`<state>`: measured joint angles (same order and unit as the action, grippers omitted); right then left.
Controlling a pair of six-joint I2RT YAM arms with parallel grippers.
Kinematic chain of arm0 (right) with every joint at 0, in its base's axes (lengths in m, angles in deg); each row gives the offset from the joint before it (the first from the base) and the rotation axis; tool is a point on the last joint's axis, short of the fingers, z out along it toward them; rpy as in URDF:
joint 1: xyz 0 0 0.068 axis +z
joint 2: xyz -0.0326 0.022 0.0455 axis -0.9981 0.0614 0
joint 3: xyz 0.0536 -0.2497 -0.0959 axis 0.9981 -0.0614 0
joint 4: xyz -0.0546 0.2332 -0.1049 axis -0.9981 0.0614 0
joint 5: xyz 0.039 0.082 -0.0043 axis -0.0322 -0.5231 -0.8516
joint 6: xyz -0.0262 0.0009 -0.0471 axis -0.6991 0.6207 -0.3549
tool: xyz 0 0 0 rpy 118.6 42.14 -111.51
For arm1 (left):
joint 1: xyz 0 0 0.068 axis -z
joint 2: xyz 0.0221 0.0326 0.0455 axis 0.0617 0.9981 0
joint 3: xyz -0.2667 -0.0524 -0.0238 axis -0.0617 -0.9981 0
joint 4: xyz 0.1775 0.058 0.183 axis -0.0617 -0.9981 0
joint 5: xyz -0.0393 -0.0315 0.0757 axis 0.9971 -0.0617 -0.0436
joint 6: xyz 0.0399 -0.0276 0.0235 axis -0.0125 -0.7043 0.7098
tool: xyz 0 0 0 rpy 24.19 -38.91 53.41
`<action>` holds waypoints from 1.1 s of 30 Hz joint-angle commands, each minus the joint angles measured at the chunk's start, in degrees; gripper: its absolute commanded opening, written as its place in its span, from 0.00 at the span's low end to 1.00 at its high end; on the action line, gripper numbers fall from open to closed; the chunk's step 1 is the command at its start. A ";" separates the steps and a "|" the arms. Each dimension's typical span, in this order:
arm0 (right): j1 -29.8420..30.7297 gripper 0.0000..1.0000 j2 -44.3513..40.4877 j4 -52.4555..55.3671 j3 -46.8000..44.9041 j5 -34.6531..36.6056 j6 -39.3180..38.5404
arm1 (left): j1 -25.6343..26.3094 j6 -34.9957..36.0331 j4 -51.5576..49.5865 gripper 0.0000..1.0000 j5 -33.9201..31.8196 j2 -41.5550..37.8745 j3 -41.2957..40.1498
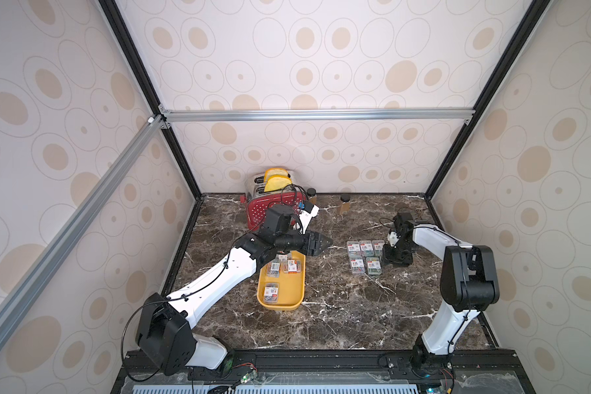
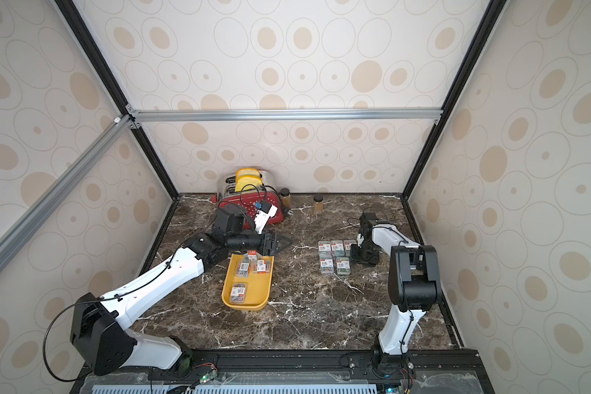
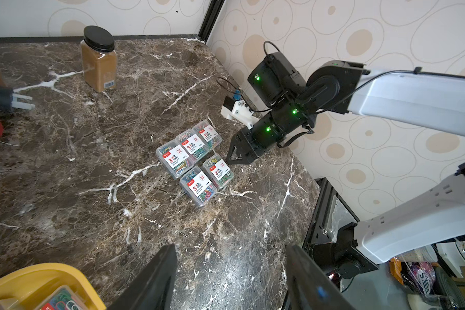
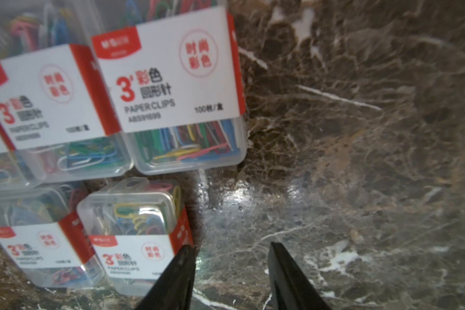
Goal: Take the paper clips out of the storage box
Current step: Adjust the boxed paper clips at the center of the board.
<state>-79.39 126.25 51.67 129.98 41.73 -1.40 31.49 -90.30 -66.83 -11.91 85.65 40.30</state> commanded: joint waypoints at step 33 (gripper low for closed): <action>1.08 0.60 2.15 -0.59 2.36 -1.64 0.18 | -0.63 1.95 -5.39 0.91 -3.81 1.36 2.25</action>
<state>-78.52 128.29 50.42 131.29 40.38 -1.31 31.22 -89.49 -70.85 -14.95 87.03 40.97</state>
